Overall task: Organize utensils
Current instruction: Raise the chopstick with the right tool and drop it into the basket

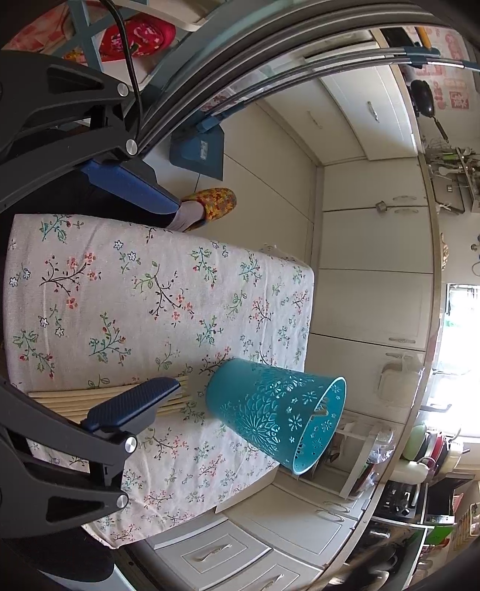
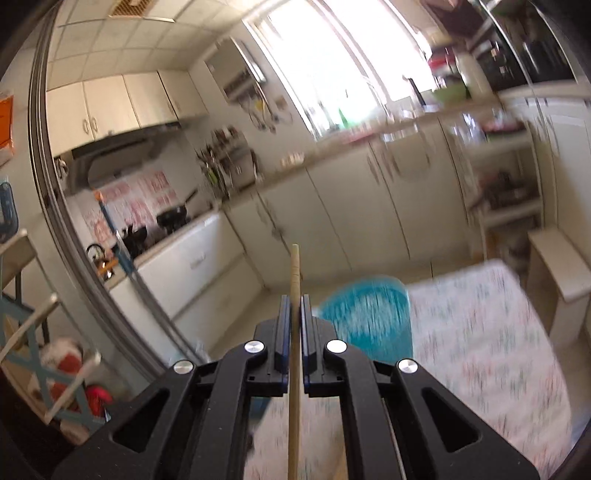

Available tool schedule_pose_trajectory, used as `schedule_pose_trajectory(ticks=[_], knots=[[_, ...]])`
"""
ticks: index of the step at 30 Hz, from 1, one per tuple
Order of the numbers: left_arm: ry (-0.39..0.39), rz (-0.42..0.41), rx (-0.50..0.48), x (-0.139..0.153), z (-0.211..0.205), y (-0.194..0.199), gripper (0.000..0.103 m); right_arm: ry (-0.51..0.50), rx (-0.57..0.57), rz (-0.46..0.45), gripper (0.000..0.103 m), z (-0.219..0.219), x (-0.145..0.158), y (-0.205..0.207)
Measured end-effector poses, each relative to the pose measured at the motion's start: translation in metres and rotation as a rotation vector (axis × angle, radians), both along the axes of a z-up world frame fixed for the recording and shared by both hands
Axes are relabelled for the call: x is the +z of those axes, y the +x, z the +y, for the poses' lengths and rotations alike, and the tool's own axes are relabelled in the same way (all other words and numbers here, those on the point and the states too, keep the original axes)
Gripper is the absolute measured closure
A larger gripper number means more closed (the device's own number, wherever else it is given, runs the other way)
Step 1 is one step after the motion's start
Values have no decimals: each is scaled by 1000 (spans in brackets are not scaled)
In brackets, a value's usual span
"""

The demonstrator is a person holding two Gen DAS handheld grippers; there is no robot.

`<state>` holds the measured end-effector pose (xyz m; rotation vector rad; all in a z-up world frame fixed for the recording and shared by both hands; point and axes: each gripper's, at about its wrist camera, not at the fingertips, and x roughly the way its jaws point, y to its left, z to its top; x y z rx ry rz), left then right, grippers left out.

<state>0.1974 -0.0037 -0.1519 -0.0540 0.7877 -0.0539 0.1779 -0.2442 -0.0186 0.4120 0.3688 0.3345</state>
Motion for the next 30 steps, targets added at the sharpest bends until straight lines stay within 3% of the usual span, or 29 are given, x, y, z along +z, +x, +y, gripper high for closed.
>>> schedule_pose_trajectory(ticks=[6,17,22,30], knots=[[4,9,21,-6,6,8,16,0,-53,-32,97,10,13,53],[-1,83,39,-37,9,34,16,-21,-249,52,97,-7,-28,140],[-6,110,50,-48,10,44,16,-41,-262,96,96,-6,-44,153],[8,127,44,-53,4,46,16,-96,-187,137,93,9,-58,143]])
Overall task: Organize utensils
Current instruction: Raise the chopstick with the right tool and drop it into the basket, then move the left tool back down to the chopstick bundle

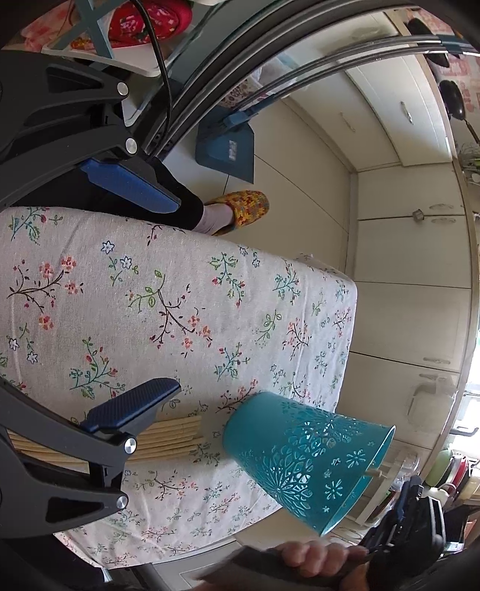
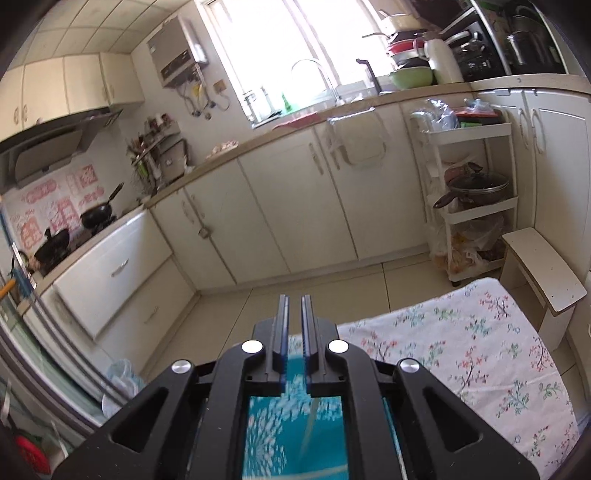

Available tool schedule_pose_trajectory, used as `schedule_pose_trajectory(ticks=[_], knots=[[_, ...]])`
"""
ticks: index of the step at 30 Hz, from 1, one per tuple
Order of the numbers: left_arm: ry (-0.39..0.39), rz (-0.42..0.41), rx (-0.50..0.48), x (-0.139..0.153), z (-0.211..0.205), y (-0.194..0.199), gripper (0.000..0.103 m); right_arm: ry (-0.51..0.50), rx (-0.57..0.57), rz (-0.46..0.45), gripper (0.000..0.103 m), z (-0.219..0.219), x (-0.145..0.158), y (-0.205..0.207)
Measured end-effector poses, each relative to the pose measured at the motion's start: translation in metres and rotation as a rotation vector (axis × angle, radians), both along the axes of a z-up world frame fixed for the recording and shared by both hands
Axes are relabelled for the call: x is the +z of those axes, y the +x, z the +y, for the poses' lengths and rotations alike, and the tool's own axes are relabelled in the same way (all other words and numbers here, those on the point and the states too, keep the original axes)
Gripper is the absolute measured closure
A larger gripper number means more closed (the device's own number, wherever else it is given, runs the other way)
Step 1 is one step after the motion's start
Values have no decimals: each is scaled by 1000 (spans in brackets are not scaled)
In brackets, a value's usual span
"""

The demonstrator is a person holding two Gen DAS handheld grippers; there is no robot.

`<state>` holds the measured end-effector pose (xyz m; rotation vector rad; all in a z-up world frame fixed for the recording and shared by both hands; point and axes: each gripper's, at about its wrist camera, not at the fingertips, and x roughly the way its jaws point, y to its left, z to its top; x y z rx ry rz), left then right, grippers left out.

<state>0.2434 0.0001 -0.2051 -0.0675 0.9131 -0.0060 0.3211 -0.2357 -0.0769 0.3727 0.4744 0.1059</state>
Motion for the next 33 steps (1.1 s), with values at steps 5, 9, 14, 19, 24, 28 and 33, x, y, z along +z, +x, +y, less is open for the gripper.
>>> schedule_pose_trajectory(ticks=[5,9,14,19,24,28,33], knots=[[9,-20,-3,10,-3,-6,16,-41,34,-28,81,0,5,-44],[11,-50,-9,23,-6,-16,16,-75,47,-49,74,-1,10,-95],[13,-78,-27,37,-12,-28,14,-92,50,22,70,0,-7,-146],[23,-117,-47,54,-18,-45,13,-62,46,112,70,2,-33,-180],[24,-158,-56,72,-21,-62,12,-51,51,147,70,8,-43,-205],[21,-192,-58,87,-19,-77,11,-57,57,123,69,13,-34,-222],[21,-231,-61,103,-16,-95,10,-69,67,105,69,20,-29,-236]])
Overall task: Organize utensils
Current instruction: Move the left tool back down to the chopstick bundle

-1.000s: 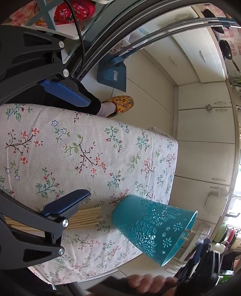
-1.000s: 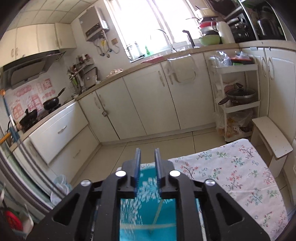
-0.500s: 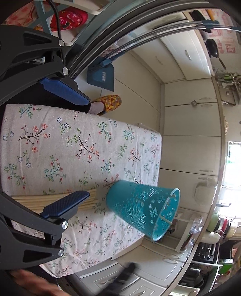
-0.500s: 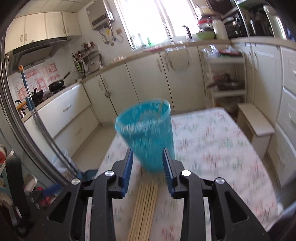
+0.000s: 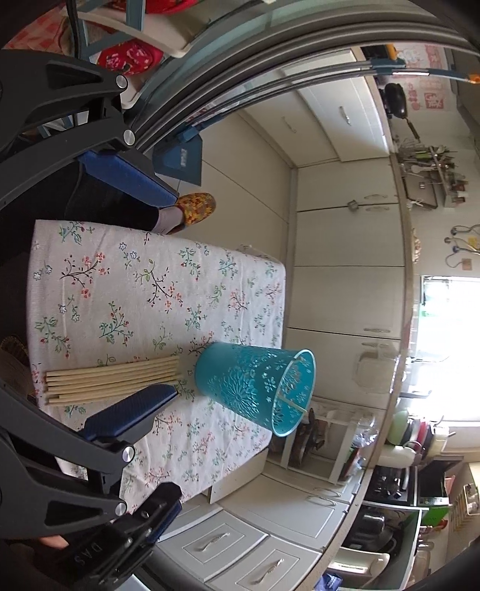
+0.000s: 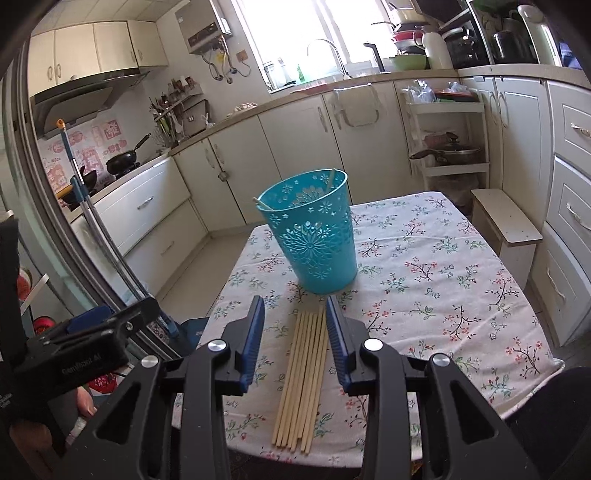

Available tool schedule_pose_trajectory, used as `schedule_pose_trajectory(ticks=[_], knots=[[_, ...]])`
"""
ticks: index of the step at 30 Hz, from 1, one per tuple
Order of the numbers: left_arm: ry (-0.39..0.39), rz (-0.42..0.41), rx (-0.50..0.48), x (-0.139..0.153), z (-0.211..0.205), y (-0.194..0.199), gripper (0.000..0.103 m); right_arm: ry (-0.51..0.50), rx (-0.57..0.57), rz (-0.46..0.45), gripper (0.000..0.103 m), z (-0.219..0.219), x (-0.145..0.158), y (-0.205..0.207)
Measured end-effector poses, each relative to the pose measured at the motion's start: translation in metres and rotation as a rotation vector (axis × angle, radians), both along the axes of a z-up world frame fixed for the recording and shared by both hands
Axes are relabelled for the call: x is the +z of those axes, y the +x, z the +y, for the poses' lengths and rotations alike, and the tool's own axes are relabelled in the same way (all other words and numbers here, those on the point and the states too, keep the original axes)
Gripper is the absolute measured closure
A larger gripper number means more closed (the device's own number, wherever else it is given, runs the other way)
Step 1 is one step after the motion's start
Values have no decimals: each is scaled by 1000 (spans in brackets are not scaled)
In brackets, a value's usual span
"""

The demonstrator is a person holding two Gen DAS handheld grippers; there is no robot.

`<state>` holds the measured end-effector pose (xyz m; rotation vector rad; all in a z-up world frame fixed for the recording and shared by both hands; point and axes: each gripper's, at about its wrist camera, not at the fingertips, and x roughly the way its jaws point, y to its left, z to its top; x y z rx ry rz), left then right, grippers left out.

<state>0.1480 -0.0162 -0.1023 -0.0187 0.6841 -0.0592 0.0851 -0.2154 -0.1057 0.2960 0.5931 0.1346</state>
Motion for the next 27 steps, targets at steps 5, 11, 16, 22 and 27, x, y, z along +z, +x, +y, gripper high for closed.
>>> schedule_pose_trajectory(ticks=[5,11,16,22,27], knots=[[-3,-32,-1,11,3,-17,10,-14,12,-2,69,6,1,-11],[-7,-37,11,14,12,-26,9,-64,20,80,69,12,-26,3],[8,-14,35,5,21,-22,9,-68,23,189,73,13,-67,23],[11,28,51,-10,25,-9,9,-66,21,257,76,10,-94,47],[17,72,51,-24,24,1,9,-63,18,289,78,12,-106,68]])
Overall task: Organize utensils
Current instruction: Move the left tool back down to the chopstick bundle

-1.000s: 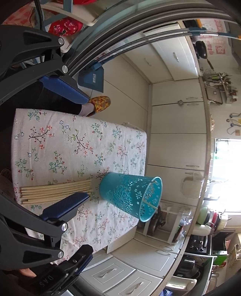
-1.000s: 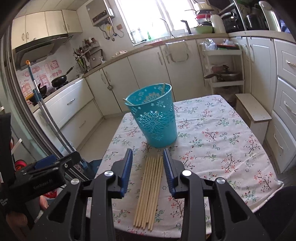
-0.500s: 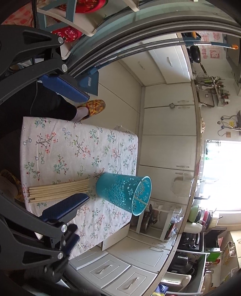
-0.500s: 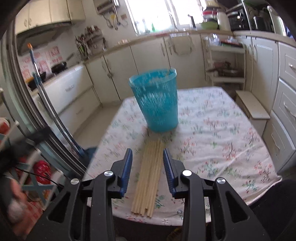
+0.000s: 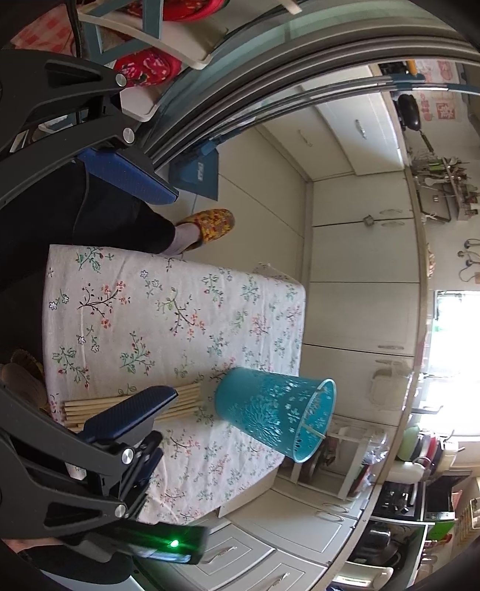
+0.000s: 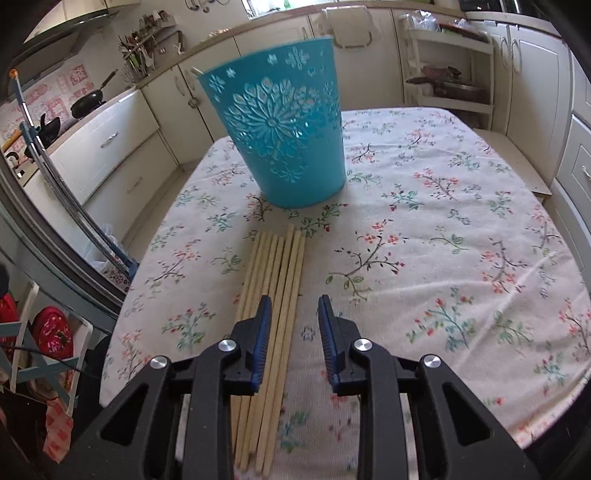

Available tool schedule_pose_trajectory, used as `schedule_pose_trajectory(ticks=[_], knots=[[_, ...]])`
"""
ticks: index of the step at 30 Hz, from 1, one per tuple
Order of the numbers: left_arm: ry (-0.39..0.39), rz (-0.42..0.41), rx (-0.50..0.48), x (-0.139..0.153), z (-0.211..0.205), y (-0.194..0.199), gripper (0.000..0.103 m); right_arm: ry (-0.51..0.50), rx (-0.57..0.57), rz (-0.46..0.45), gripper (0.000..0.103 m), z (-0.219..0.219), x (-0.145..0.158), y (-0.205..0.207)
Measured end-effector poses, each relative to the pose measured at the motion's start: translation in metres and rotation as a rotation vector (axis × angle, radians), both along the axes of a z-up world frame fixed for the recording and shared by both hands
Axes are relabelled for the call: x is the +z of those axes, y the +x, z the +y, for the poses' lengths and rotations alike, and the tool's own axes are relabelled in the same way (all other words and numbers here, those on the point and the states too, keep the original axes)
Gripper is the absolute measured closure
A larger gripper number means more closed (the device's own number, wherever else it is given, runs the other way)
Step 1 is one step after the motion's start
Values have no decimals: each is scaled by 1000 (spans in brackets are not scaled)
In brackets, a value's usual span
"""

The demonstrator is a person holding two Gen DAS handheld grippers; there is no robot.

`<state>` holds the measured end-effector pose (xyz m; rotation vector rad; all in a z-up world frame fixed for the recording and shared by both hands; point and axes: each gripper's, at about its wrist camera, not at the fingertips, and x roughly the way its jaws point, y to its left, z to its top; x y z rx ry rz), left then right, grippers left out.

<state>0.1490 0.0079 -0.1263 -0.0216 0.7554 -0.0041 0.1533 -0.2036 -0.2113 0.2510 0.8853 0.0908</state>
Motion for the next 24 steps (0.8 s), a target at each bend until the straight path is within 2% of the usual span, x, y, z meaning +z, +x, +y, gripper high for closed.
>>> schedule_pose_trajectory(ticks=[16,20,24], knots=[[7,90,6,-31,-2,25,9,-28,-6,47,81,0,-18,32],[7,102,12,-35,-2,28,9,-64,5,45,81,4,-18,34],[11,116,7,-38,-5,34,9,-127,63,55,84,9,-16,35]])
